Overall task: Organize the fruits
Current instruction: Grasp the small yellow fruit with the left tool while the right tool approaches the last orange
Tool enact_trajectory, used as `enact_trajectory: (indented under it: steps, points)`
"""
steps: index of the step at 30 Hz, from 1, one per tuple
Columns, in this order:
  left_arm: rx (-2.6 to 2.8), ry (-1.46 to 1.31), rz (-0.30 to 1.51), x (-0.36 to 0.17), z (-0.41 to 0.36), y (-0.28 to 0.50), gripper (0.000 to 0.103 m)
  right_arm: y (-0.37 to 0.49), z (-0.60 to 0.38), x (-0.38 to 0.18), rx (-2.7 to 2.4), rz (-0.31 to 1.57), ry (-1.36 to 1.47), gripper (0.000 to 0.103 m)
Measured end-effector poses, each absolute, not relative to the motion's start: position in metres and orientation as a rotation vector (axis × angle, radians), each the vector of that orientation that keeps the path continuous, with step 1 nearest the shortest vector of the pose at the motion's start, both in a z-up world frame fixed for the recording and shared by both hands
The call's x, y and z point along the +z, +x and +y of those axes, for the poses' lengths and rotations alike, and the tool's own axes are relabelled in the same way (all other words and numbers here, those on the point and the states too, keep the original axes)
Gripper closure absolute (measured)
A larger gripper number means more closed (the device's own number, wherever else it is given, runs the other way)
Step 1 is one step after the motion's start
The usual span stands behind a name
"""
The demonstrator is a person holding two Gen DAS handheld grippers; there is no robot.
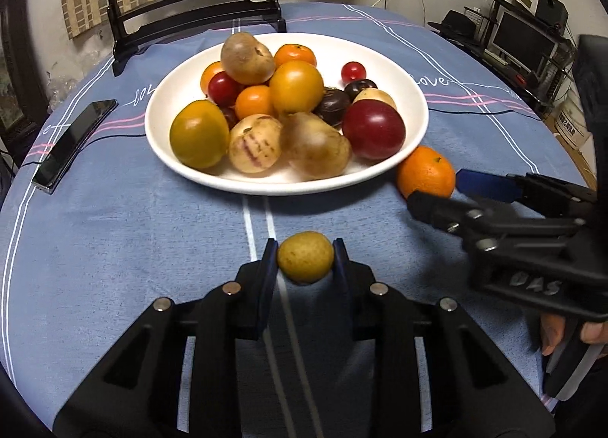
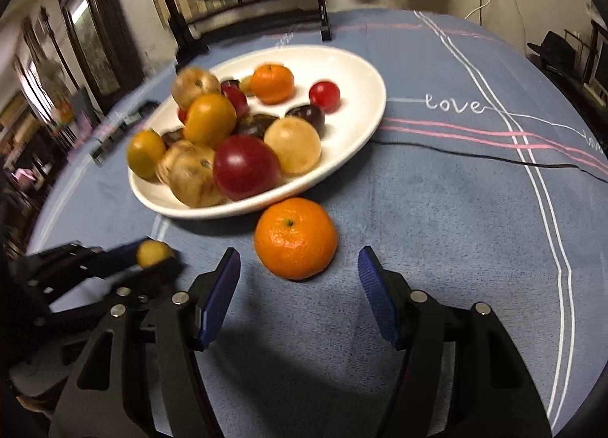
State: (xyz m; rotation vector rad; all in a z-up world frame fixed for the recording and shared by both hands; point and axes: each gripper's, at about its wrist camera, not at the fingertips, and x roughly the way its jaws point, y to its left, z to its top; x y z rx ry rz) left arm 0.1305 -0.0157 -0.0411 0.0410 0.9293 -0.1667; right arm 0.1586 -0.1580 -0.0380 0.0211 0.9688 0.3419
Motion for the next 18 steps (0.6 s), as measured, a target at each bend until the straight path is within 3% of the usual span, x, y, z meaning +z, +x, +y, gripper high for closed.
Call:
enact_trajectory:
  steps: [6,10,18]
  points:
    - [-0.164,0.036,0.933,-0.042,-0.014,0.131,0.074,0.166,-0.151,-0.039,0.298,0.978,-0.027,0.039]
    - [-0.165,0.032,0.936,-0.042,-0.013,0.131,0.074,0.172,-0.149,-0.039,0.300,0.962,-0.027,0.058]
    - [-0.154,0.025,0.936,-0.042,-0.011,0.132,0.074,0.161,-0.159,-0.034,0.317,0.964,0.022,0.059]
